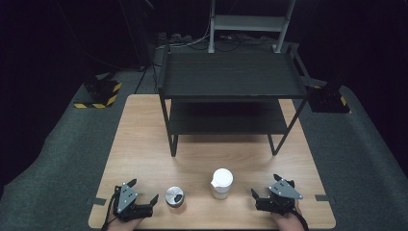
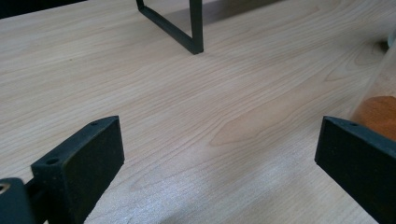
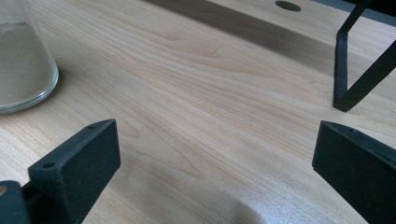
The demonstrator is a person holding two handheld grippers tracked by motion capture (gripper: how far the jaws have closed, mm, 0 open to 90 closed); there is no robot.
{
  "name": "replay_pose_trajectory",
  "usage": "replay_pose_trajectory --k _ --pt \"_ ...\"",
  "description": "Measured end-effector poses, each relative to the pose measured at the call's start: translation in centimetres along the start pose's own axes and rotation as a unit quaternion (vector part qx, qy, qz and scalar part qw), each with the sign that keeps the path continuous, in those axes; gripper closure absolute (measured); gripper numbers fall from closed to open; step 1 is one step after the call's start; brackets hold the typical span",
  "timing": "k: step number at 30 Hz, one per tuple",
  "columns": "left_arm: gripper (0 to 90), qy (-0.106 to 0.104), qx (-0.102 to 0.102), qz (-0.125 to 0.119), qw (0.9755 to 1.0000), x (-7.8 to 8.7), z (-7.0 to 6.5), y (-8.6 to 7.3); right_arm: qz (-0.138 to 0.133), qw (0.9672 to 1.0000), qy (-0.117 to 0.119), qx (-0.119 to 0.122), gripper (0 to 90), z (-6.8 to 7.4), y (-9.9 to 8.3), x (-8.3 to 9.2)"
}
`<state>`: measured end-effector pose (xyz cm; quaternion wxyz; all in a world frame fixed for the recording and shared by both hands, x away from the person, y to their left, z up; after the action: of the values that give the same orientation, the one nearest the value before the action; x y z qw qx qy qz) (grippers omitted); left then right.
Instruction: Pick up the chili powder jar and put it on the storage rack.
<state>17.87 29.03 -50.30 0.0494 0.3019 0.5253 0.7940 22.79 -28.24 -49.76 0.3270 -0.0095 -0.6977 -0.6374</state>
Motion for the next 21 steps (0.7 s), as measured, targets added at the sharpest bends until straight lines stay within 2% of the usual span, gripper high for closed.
replay_pose_trajectory --k 4,9,14,17,21 --pt "1.2 0.003 0.000 -0.002 1.0000 0.1 0.0 -0.1 0.000 1.0000 -0.001 -0.001 0.0 0.0 0.0 0.0" --pt "2.0 -0.002 -0.011 -0.011 0.9999 0.3 0.0 0.1 0.001 1.0000 0.000 0.000 0.0 0.0 0.0 0.0" --pt "1.3 0.001 0.004 -0.039 0.9992 1.4 0.1 0.4 0.001 1.0000 0.002 -0.004 0.0 -0.1 0.0 0.0" --pt "0.3 -0.001 0.008 -0.044 0.9990 1.9 0.2 0.8 0.001 1.0000 0.002 -0.005 0.0 -0.1 0.0 0.0" --pt "0.3 -0.001 0.016 -0.062 0.9979 2.5 0.2 1.3 0.002 1.0000 0.003 -0.003 0.0 -0.1 0.1 0.0"
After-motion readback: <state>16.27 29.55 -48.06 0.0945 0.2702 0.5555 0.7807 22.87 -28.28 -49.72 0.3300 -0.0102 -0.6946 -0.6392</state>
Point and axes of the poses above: each handheld gripper's, and its own axes: x roughly backward along the jaws, y roughly out of its top, z roughly to its left, the point moved 4 cm from there along -x, roughly forward along the jaws, and after that the axes turned 12 degrees about -x, right-handed, at the moved point
